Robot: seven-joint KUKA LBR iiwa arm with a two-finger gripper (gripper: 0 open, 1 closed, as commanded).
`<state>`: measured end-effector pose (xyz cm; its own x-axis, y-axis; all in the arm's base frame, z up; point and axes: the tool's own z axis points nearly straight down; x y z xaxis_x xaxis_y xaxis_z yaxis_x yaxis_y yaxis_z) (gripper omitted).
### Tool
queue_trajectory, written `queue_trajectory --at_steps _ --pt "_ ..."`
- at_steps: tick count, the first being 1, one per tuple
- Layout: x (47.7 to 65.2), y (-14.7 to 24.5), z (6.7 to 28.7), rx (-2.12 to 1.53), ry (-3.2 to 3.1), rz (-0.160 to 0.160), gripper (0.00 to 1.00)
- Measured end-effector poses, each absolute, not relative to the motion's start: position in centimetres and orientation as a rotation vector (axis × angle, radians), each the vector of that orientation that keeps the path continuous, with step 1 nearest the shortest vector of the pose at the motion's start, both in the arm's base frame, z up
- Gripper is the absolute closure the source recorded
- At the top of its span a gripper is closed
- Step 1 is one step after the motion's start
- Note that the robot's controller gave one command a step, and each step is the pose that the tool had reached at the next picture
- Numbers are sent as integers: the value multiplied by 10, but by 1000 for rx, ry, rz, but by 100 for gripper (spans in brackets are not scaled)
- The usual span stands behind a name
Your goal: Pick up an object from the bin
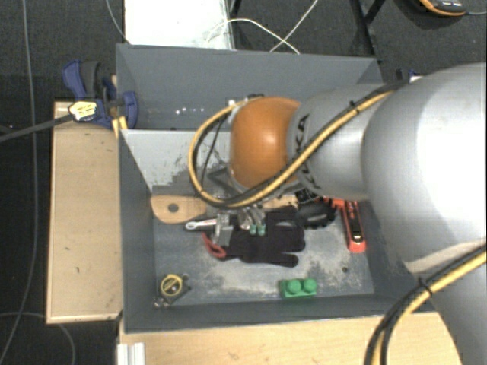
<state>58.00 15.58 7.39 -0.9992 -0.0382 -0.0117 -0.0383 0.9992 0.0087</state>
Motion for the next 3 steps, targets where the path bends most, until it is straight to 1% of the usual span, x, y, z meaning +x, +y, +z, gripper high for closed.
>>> queue_trajectory --at_steps 1,2,3 --pt "580 156 74 -58 3130 14 100" --pt "577 155 98 -55 3140 10 100" --pt "580 155 143 -54 3131 13 100"
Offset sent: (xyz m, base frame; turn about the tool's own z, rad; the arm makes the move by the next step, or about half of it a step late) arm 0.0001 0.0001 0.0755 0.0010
